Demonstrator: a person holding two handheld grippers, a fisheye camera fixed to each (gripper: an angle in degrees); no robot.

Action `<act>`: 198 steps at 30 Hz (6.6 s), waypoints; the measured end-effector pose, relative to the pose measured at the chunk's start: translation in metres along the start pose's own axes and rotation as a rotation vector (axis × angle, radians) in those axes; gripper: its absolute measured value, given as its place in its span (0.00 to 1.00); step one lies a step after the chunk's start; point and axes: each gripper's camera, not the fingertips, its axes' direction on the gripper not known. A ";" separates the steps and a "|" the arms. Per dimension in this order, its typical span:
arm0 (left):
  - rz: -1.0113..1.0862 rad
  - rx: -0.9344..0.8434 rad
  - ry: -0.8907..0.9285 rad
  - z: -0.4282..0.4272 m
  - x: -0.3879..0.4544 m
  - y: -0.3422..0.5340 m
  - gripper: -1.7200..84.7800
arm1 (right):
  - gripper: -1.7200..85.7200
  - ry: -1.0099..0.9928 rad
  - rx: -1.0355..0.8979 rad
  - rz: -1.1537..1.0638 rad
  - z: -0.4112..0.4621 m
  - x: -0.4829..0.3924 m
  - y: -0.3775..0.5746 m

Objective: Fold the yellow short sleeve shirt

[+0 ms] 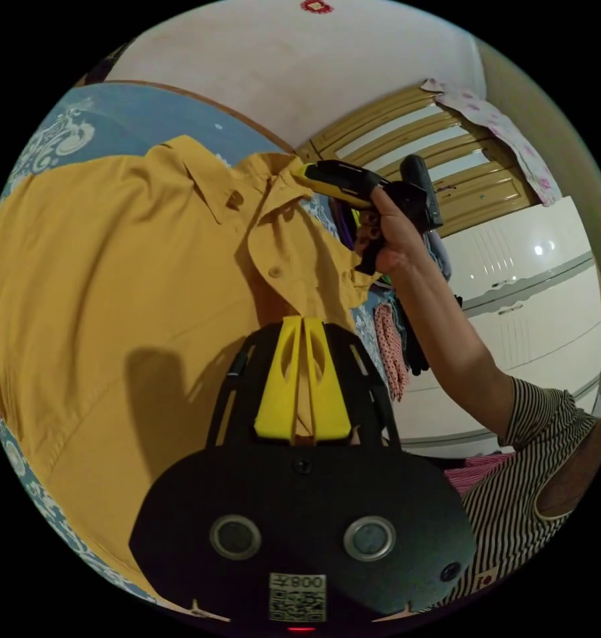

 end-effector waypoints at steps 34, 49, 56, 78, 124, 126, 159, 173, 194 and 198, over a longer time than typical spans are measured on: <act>-0.142 -0.197 -0.070 -0.086 0.034 0.293 0.10 | 0.10 -0.010 -0.419 -0.008 -0.050 -0.028 0.366; -0.239 -0.127 -0.049 -0.145 0.064 0.429 0.09 | 0.11 0.169 -0.377 -0.066 -0.066 -0.076 0.486; -0.218 -0.144 -0.016 -0.152 0.077 0.464 0.08 | 0.08 0.327 -0.367 -0.135 -0.065 -0.098 0.534; -0.154 -0.215 0.139 -0.161 0.100 0.503 0.12 | 0.02 -0.027 -0.239 -0.183 -0.118 -0.119 0.664; -0.530 -0.070 -0.393 -0.324 -0.038 0.554 0.04 | 0.04 0.247 -0.269 0.167 -0.161 0.136 0.755; -0.522 -0.044 -0.378 -0.326 -0.036 0.551 0.04 | 0.03 0.236 -0.267 0.168 -0.165 0.143 0.753; -0.444 0.123 -0.368 -0.141 -0.011 0.390 0.04 | 0.03 0.124 -0.204 0.276 -0.210 0.325 0.708; 0.102 -0.140 -0.035 0.152 0.084 0.133 0.11 | 0.10 0.206 0.127 0.307 -0.263 0.443 0.573; 0.385 -0.237 -0.038 0.531 0.192 -0.159 0.17 | 0.10 0.423 0.144 0.279 -0.237 0.523 0.422; 0.401 -0.254 -0.108 0.574 0.202 -0.195 0.17 | 0.09 0.427 0.166 0.282 -0.236 0.524 0.410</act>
